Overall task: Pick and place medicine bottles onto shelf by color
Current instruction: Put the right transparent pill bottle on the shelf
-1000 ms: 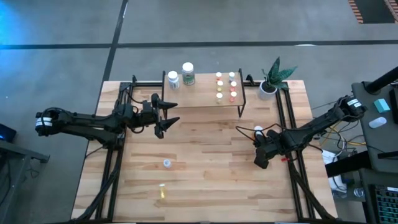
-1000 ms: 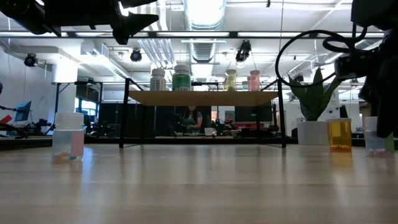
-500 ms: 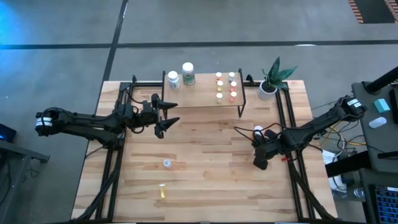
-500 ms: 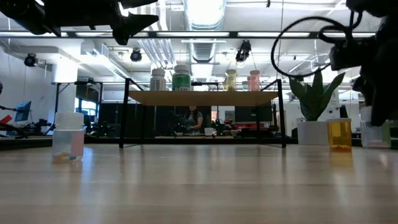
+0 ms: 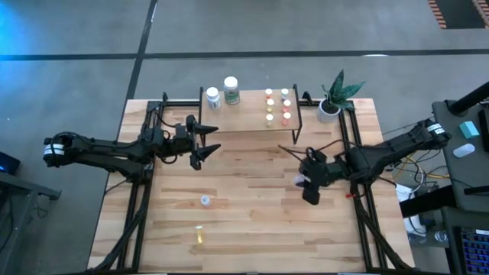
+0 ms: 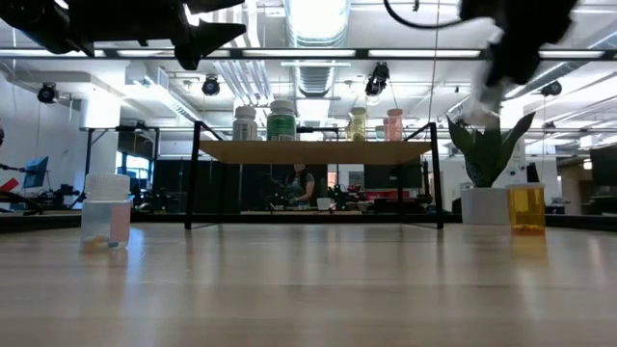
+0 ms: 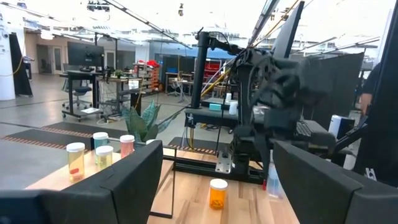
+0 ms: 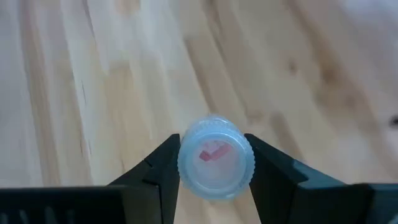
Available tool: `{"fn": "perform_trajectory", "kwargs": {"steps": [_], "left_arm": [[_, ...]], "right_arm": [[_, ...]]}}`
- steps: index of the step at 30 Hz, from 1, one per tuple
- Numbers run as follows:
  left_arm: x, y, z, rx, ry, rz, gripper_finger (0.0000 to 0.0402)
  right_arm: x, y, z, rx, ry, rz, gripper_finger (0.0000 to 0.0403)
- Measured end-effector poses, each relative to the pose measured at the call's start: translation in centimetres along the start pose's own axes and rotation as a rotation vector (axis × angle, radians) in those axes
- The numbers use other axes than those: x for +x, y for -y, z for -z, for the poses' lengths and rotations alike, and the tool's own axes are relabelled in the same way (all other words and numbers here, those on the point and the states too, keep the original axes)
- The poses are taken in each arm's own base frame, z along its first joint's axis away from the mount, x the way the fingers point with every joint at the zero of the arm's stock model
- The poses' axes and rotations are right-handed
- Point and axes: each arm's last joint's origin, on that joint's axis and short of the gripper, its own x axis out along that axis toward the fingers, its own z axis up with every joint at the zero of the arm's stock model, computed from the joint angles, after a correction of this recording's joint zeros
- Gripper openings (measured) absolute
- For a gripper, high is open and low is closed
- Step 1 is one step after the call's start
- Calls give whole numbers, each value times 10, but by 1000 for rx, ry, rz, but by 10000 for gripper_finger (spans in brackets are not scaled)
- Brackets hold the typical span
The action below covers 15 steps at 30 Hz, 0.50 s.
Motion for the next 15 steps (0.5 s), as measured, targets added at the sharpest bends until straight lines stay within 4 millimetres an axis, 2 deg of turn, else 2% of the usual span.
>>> {"fn": "perform_trajectory", "kwargs": {"steps": [7, 10, 15], "left_arm": [[0, -1, 7, -12, -146, -13, 288], [1, 0, 3, -12, -156, -14, 288], [1, 0, 4, -7, -200, -18, 288]], "right_arm": [[-8, -2, -61, -138, 83, -13, 144], [-9, -1, -92, -213, 118, -11, 144], [-11, 9, -139, -292, 174, -22, 144]]}}
